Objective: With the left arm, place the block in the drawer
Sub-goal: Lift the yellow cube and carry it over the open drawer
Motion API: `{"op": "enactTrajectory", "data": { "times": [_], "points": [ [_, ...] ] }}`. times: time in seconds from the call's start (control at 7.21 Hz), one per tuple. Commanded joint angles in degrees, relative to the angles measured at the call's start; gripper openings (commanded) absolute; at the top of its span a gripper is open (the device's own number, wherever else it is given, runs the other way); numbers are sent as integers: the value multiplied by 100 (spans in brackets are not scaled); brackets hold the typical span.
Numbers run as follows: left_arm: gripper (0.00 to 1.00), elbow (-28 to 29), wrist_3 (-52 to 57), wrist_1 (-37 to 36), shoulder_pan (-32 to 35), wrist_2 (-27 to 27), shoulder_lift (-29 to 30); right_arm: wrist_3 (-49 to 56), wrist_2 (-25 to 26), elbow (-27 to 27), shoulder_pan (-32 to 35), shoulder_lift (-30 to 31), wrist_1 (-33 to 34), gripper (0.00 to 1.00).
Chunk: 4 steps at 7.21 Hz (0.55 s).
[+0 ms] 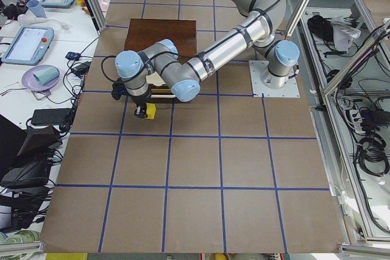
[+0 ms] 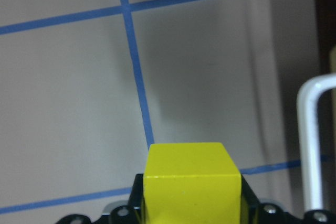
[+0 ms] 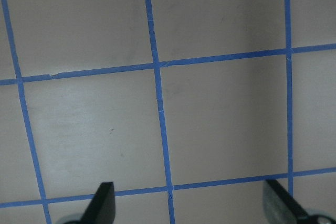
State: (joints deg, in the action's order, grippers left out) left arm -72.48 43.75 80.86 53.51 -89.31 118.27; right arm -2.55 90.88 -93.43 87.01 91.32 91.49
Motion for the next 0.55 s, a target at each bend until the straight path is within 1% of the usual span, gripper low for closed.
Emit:
{"op": "enactTrajectory", "data": {
  "times": [0.0, 0.14, 0.42],
  "points": [
    [31, -388, -629, 385, 89, 19, -609, 0, 0, 0, 0, 0, 0, 100],
    [30, -511, -892, 482, 150, 19, -829, 0, 0, 0, 0, 0, 0, 100],
    [29, -749, -1550, 553, 474, 19, -1129, 0, 0, 0, 0, 0, 0, 100]
  ]
}}
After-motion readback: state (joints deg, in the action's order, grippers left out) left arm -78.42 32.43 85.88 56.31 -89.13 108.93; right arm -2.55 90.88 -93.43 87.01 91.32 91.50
